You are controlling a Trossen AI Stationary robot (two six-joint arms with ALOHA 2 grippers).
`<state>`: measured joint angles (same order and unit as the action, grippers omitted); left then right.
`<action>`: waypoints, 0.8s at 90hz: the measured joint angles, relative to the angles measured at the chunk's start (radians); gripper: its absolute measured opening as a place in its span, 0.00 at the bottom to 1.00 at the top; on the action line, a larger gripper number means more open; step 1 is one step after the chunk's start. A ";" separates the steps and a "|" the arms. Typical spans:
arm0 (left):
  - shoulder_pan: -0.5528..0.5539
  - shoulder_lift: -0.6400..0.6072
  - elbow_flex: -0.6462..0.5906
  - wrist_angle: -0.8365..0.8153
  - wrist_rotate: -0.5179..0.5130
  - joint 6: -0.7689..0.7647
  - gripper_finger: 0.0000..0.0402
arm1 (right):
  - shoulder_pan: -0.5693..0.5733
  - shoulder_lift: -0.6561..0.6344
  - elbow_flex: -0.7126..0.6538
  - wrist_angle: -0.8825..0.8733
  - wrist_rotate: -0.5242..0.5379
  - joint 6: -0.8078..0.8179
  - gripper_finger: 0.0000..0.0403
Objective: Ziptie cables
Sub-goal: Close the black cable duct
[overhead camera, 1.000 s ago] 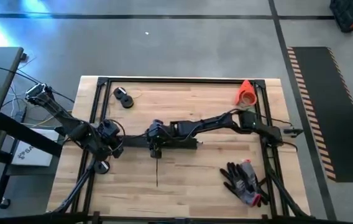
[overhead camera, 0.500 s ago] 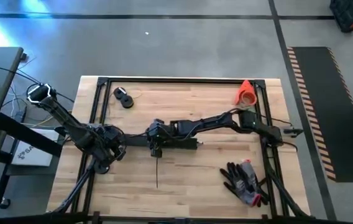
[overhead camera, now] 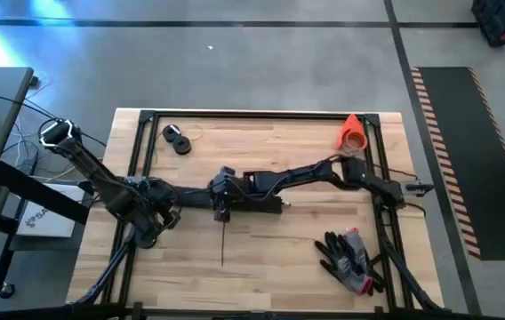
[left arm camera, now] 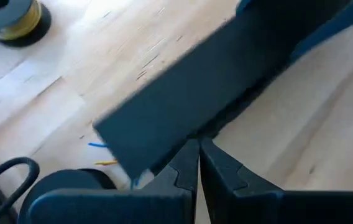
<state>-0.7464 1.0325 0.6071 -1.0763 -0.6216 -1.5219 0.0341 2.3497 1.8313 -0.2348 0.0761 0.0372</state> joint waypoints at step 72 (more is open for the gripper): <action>0.000 -0.055 -0.042 0.067 0.026 -0.003 0.00 | -0.017 0.000 -0.014 0.021 -0.108 0.034 0.51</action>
<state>-0.7467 0.9775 0.5654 -1.0093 -0.5959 -1.5249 0.0174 2.3493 1.8168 -0.2133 -0.0315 0.0709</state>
